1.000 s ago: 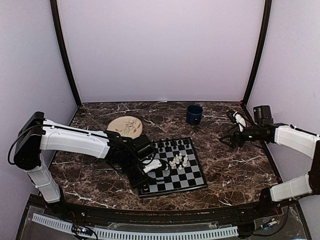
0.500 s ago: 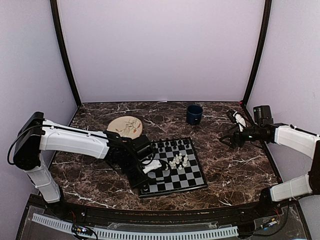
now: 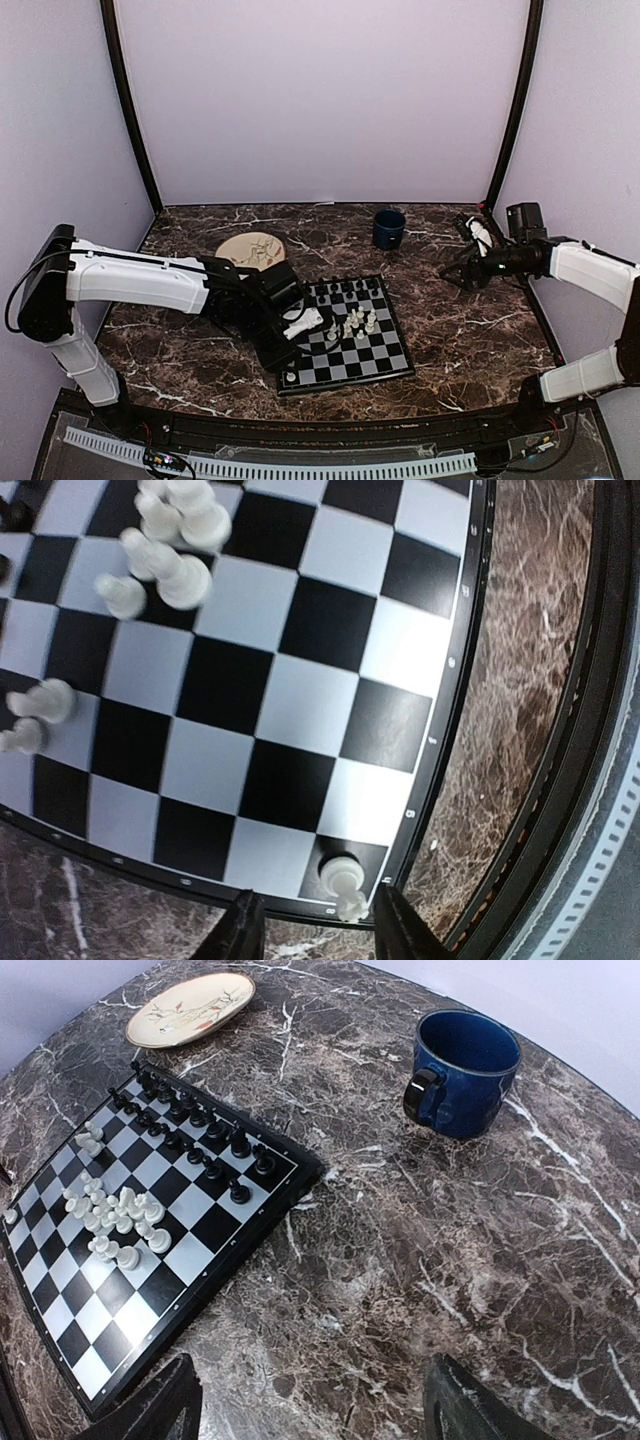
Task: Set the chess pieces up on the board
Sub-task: Place the rook at a1, then pick up the knight from the chessboard.
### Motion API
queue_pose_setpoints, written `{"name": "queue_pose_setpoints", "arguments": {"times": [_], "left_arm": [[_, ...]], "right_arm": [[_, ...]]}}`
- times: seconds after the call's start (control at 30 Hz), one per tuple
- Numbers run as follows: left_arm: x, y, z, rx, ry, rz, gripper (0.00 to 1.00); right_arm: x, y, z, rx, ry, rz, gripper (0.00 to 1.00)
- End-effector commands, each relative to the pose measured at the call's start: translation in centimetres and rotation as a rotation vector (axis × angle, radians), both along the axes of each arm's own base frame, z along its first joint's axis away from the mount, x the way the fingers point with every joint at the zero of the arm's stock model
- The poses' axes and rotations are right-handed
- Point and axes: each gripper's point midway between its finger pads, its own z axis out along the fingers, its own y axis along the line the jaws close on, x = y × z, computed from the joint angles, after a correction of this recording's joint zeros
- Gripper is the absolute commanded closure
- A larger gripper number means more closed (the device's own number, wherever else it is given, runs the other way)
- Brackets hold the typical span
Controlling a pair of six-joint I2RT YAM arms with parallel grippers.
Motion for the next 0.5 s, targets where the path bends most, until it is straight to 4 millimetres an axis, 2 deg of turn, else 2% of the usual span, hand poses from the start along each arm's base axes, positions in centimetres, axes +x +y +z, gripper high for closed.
{"name": "queue_pose_setpoints", "arguments": {"times": [0.0,0.07,0.2,0.27,0.3,0.37,0.47], "left_arm": [[3.5,-1.7,6.6,-0.155,-0.196,0.035,0.59],[5.6,-1.8,8.7,-0.226,-0.255,0.083,0.58],[11.5,-0.6,13.6,-0.371,-0.399,0.235,0.54],[14.6,0.6,16.0,-0.421,-0.499,0.321,0.44],[15.8,1.1,17.0,-0.446,-0.547,0.352,0.38],[17.8,1.9,18.2,-0.471,-0.630,0.386,0.32],[20.0,3.3,18.6,-0.473,-0.714,0.434,0.31]], "right_arm": [[1.2,0.8,3.2,-0.028,-0.046,0.055,0.25],[1.2,2.1,3.9,-0.049,-0.037,0.108,0.26],[0.9,5.7,4.3,-0.127,-0.030,0.221,0.30],[0.8,7.4,3.5,-0.189,-0.022,0.257,0.32],[1.3,8.4,4.1,-0.209,-0.037,0.268,0.33],[1.8,10.1,3.8,-0.244,-0.023,0.296,0.38],[2.0,12.6,3.0,-0.267,0.034,0.345,0.45]]}}
